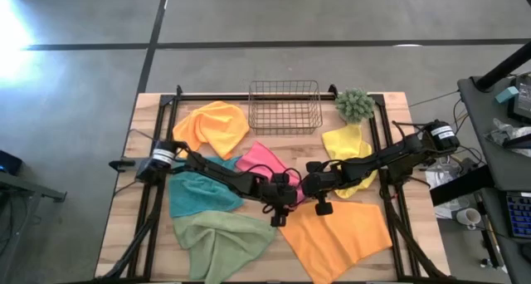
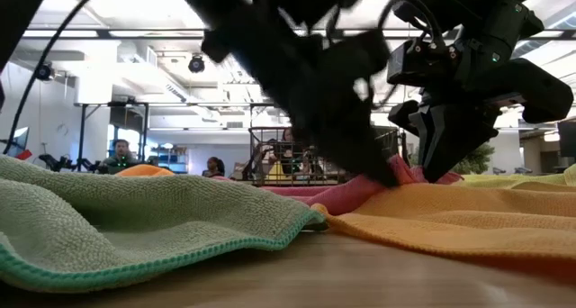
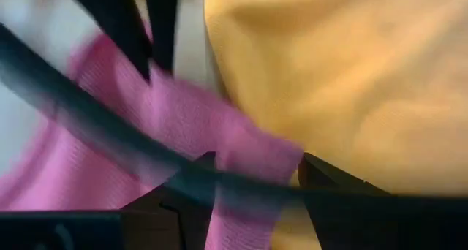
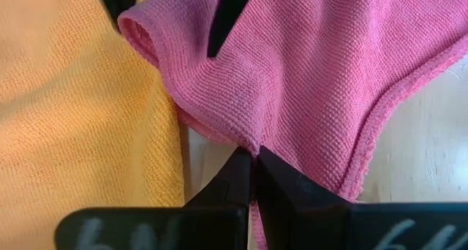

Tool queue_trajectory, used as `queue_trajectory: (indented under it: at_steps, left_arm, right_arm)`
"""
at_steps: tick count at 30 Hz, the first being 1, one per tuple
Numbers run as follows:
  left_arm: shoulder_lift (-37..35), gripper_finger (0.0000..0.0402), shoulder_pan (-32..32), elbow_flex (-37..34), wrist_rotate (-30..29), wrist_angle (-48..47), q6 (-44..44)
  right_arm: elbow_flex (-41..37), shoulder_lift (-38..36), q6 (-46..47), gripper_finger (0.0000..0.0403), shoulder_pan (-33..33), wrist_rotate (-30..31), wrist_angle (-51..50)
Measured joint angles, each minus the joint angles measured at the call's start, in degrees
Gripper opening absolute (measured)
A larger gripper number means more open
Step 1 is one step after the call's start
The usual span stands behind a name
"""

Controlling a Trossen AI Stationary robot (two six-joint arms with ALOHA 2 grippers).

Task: Fold microfiber towels
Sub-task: Fold the pink microfiber cloth

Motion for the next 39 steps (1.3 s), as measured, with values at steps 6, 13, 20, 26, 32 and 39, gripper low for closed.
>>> queue_trajectory:
  at_steps: [6,13,20,26,32,39]
  left_arm:
    - [2.7,0.0178,-0.3,2.1,-1.5,0.3,-0.3]
    - [0.8,0.0178,-0.3,2.0,-3.7,-0.9,0.0]
    - [-0.2,0.0146,-0.3,2.0,-4.5,-1.3,0.0]
    - [-0.2,0.0087,-0.3,1.9,-4.3,-1.6,-0.1]
    - [-0.2,0.0036,-0.4,1.9,-4.3,-1.6,-0.1]
    - [-1.4,0.0004,-0.3,1.8,-4.3,-4.2,-0.2]
  right_arm:
    - [0.0,0.0,0.6,0.0008,0.0,0.0,-0.7]
    - [0.0,-0.1,0.8,0.0008,0.0,0.0,-1.5]
    - [0.0,-0.1,0.7,0.0008,0.0,0.0,-1.6]
    - [0.0,-0.1,0.7,0.0008,0.0,0.0,-1.6]
    - [0.0,-0.1,0.6,0.0008,0.0,0.0,-1.6]
    - [0.6,-1.1,2.2,0.0008,0.0,0.0,-3.2]
